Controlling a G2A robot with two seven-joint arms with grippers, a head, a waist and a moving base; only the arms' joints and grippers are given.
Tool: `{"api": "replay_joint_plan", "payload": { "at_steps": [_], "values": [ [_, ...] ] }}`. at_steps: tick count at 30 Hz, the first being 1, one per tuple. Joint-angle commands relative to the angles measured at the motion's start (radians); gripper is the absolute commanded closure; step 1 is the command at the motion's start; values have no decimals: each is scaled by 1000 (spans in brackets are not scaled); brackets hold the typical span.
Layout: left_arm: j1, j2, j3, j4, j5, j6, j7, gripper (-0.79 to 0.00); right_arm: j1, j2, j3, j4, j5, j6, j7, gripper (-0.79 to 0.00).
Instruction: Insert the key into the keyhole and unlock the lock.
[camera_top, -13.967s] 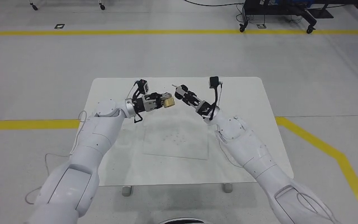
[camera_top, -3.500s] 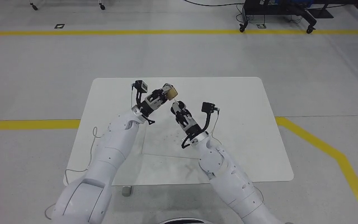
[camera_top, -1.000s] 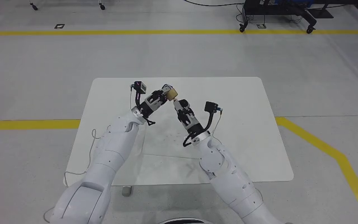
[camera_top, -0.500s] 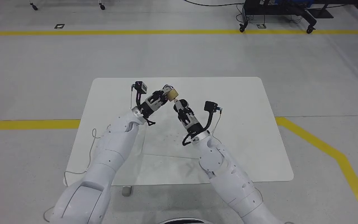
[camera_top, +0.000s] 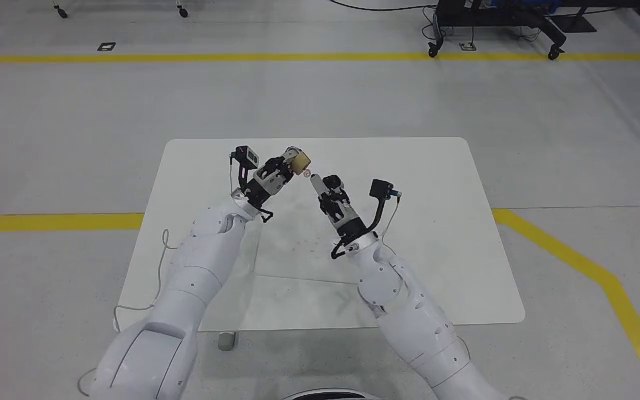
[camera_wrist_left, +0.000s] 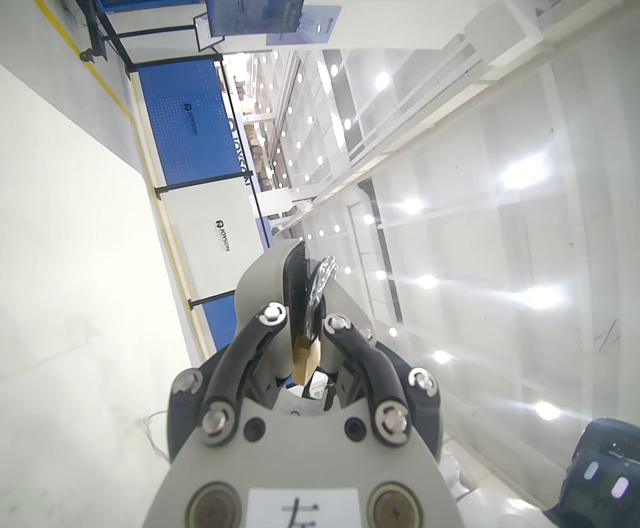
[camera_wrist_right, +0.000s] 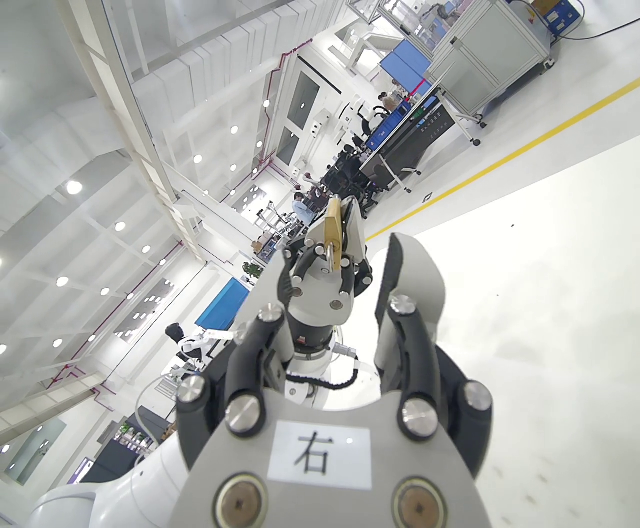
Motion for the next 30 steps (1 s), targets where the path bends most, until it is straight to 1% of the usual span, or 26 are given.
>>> {"api": "replay_joint_plan", "payload": {
  "at_steps": [1,5,7,10,11,12,13,14,15,19,20,23,25,30],
  "values": [
    [0,0,1,-1,3,-2,0,0,0,0,0,0,0,0,0,-785],
    [0,0,1,-1,3,-2,0,0,0,0,0,0,0,0,0,-785],
    [20,0,1,-34,12,2,34,0,0,0,0,0,0,0,0,-785],
    [54,-1,-5,-83,9,-22,86,0,-10,1,4,-16,97,-19,79,-785],
    [64,-1,-6,-98,6,-33,99,0,-11,2,11,-21,123,-19,100,-763],
    [73,-1,-8,-110,12,-48,115,0,-12,3,16,-25,159,-24,125,-686],
    [80,-1,-5,-123,24,-60,125,0,-13,4,23,-30,189,-30,148,-573],
    [87,-1,-3,-135,37,-71,133,0,-14,5,29,-34,219,-36,170,-511],
    [92,-1,-1,-145,54,-77,142,0,-16,6,35,-39,246,-44,193,-372],
    [105,3,4,-178,112,-89,161,0,-24,12,52,-55,320,-65,271,-277],
    [107,4,5,-187,128,-94,163,0,-25,14,56,-57,334,-66,287,-268],
    [120,7,2,-207,147,-100,173,0,-27,17,65,-61,360,-61,311,-222],
    [127,9,-1,-220,151,-101,176,0,-28,18,71,-65,380,-59,322,-172],
    [139,13,-7,-240,158,-103,173,0,-28,22,81,-68,420,-50,354,-166]
  ]
}}
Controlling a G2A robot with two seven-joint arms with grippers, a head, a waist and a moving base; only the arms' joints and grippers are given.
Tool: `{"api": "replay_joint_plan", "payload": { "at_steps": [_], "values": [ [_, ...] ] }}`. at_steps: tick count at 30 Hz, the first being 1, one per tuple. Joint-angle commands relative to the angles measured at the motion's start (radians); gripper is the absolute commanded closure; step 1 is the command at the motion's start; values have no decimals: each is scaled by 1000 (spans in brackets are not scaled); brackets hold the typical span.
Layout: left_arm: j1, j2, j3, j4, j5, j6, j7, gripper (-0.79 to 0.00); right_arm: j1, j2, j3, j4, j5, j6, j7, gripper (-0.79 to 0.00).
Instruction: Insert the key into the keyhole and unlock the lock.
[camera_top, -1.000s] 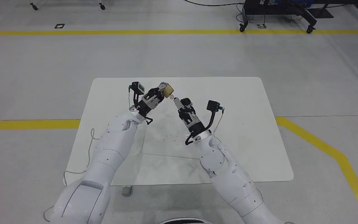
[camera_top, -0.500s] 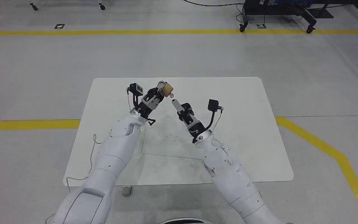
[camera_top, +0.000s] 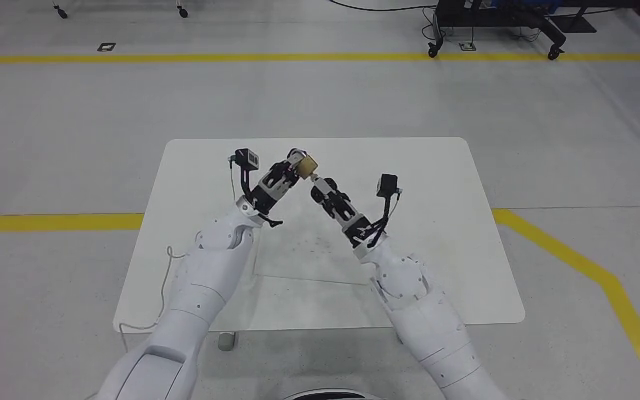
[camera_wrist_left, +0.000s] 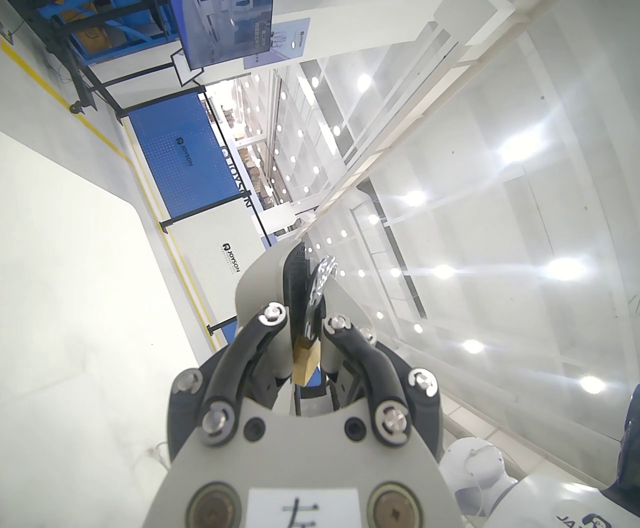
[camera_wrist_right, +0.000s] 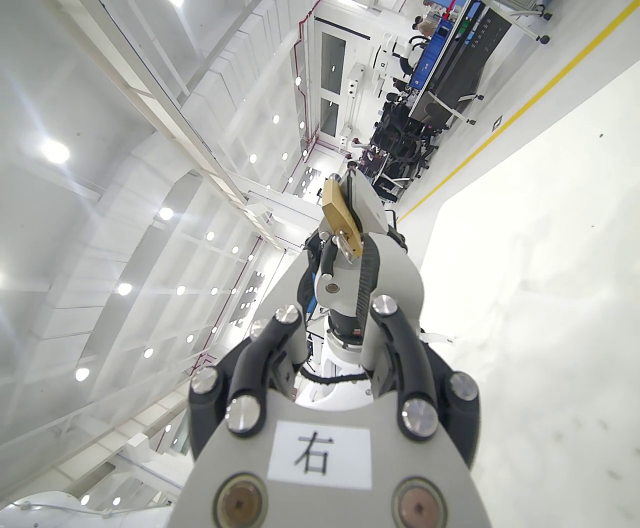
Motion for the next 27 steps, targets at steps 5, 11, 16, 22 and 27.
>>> {"api": "replay_joint_plan", "payload": {
  "at_steps": [5,11,16,22,27],
  "values": [
    [11,3,-1,-16,3,1,-3,0,10,3,5,8,48,6,39,-160],
    [18,3,2,-24,-7,14,-6,0,29,4,8,31,101,8,67,-111],
    [23,4,-1,-26,-16,8,-9,0,37,5,10,45,168,10,100,0],
    [28,6,-4,-29,-30,-11,-29,0,51,8,14,60,277,61,185,0],
    [35,8,-7,-37,-42,-60,-58,0,66,7,20,77,430,95,271,0]
  ]
}}
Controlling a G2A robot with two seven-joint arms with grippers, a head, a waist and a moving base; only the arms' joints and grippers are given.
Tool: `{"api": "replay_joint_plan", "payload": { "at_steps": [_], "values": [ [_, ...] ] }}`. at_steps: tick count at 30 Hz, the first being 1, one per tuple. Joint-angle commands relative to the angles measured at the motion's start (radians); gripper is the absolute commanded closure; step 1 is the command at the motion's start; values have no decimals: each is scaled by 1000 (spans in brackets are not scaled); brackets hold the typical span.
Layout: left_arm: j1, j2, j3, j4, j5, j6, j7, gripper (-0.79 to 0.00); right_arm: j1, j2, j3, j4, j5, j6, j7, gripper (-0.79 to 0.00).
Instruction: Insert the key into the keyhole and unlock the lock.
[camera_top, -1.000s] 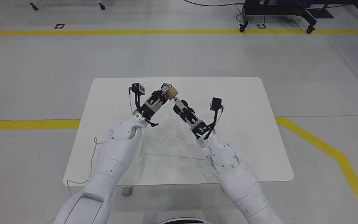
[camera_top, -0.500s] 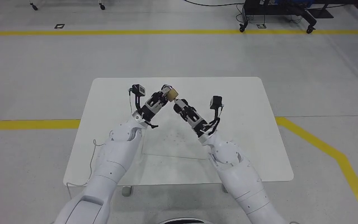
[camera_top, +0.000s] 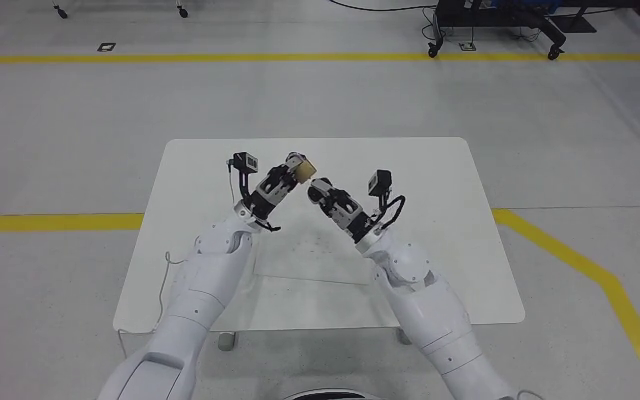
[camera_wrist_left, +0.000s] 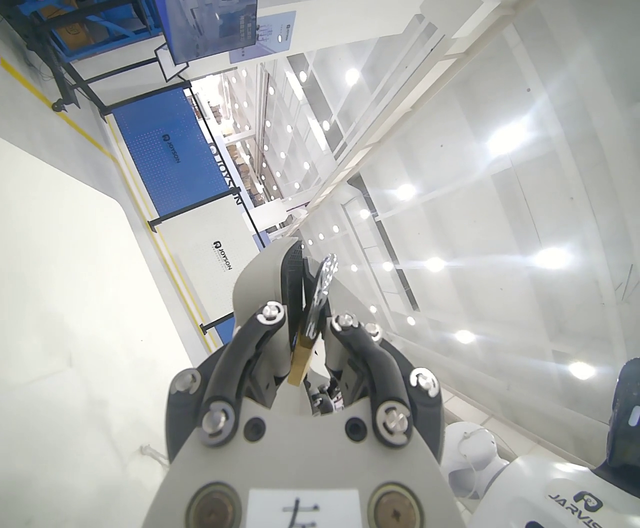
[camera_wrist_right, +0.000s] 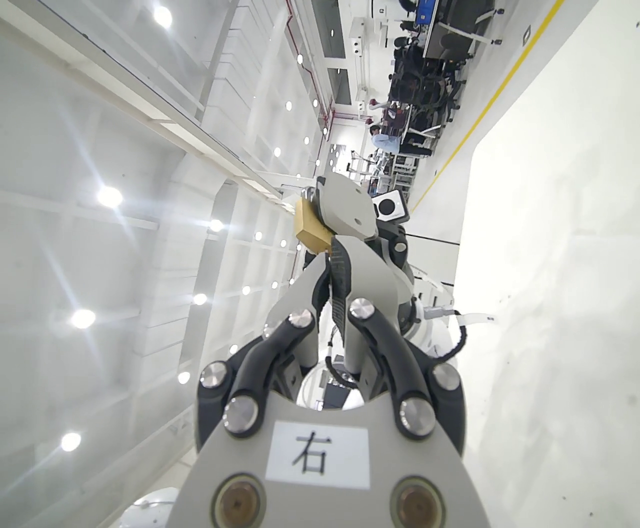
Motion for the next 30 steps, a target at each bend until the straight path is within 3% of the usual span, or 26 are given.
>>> {"api": "replay_joint_plan", "payload": {
  "at_steps": [1,14,28,29,30],
  "values": [
    [3,1,-2,-4,-6,-19,-10,0,6,1,7,8,64,10,41,0],
    [-5,8,-11,19,-25,-74,-54,0,36,15,57,63,358,143,314,0],
    [-10,14,-15,30,-26,-135,-74,0,60,24,64,99,433,187,360,0],
    [-10,15,-14,30,-24,-136,-74,0,63,25,63,102,429,191,357,-262],
    [-10,15,-14,30,-21,-133,-74,0,66,26,59,104,421,200,356,-785]
  ]
}}
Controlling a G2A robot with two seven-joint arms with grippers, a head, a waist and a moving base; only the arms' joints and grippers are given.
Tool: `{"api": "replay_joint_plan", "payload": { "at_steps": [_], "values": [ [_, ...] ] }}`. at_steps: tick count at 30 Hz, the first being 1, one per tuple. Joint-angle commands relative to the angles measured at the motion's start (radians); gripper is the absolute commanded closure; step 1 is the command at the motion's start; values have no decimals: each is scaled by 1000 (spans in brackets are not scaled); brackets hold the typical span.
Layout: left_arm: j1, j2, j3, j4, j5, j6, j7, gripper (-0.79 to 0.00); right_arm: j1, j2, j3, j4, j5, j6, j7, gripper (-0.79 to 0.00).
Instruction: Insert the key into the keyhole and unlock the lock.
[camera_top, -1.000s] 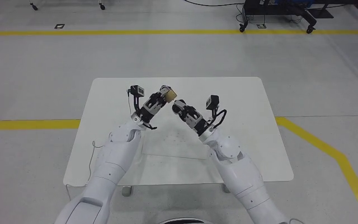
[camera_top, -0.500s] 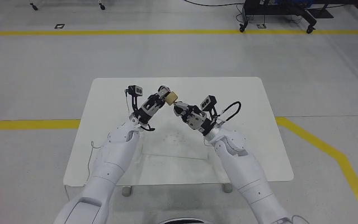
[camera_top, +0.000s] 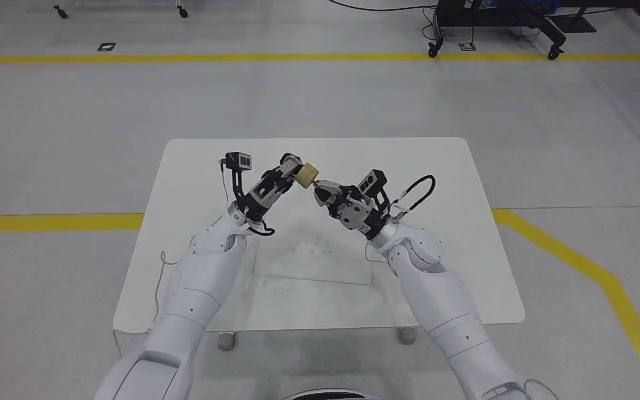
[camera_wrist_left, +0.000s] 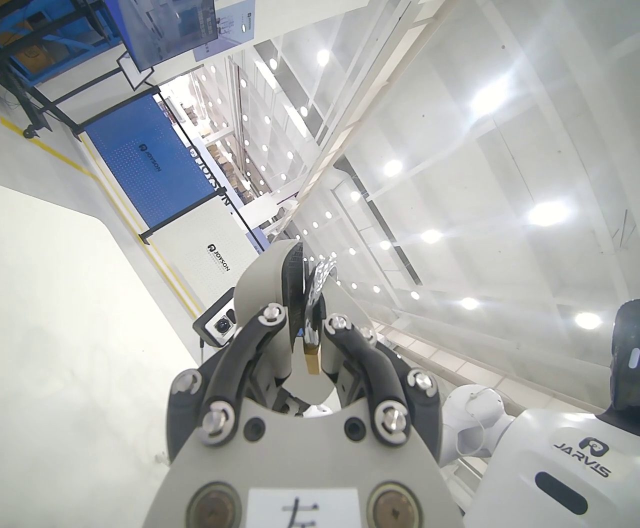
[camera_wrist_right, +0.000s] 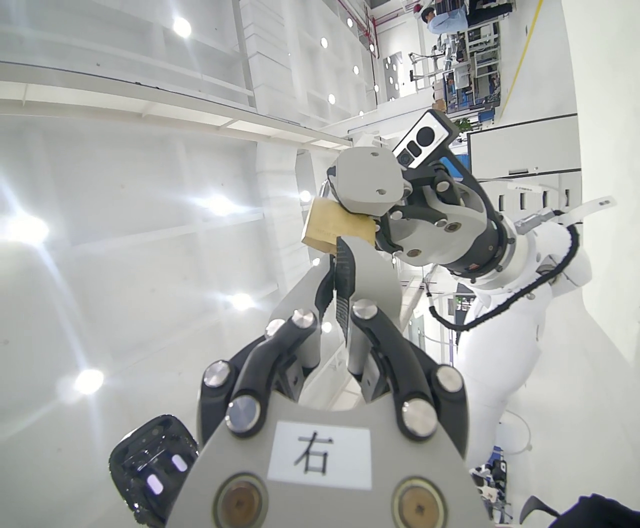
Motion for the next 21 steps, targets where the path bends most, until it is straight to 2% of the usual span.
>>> {"api": "replay_joint_plan", "payload": {
  "at_steps": [1,7,11,18,21],
  "values": [
    [0,1,1,-2,6,4,1,0,6,2,-4,2,-12,13,-2,-785],
    [3,11,-16,-20,33,22,11,0,-23,11,21,-31,-53,-45,-45,-785],
    [1,22,-25,-31,112,47,23,0,-81,23,83,-89,-88,-129,-116,-785],
    [4,42,1,-78,380,102,1,0,-193,31,154,-196,-88,-278,-235,-785],
    [0,49,28,-100,545,163,1,0,-199,31,157,-201,-96,-287,-244,-785]
  ]
}}
